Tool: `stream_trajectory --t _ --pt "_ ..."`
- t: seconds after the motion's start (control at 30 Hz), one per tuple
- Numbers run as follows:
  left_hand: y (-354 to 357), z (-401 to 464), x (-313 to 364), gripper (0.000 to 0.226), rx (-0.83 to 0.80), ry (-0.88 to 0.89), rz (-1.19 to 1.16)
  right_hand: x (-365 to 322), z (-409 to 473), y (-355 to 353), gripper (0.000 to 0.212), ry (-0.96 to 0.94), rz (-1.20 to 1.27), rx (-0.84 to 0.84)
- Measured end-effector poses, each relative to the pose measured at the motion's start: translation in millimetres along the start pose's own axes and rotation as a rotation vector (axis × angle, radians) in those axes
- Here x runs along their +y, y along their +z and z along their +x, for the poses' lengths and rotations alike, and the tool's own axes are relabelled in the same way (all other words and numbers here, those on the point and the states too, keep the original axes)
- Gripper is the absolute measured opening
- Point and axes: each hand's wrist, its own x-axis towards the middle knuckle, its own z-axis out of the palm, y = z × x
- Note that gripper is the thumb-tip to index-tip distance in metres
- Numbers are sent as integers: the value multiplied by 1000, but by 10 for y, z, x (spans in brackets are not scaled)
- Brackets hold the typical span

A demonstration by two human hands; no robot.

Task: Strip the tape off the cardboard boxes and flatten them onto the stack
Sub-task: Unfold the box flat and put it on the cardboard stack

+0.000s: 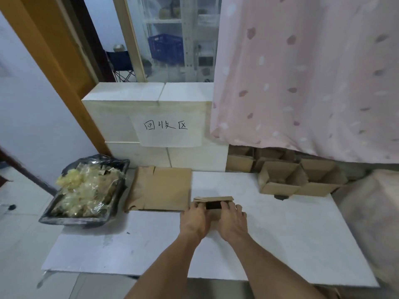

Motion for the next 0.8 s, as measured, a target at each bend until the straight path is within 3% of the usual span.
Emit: stream_trajectory --t 0.17,0.3,0.5,0.63,0.8 --pt "85 191 65 47 101 -92 -90 36 124 57 37 69 -74 -11" --pt "107 279 76 64 125 -186 -50 41 203 116 26 142 2 45" --pt "111 443 72 88 56 -193 -37 162 323 103 32 234 173 214" --pt "120 534 73 90 -15 -232 -153 212 498 104 55 279 381 60" --pt "211 535 67 90 -81 -305 -321 253 579 248 59 228 440 -107"
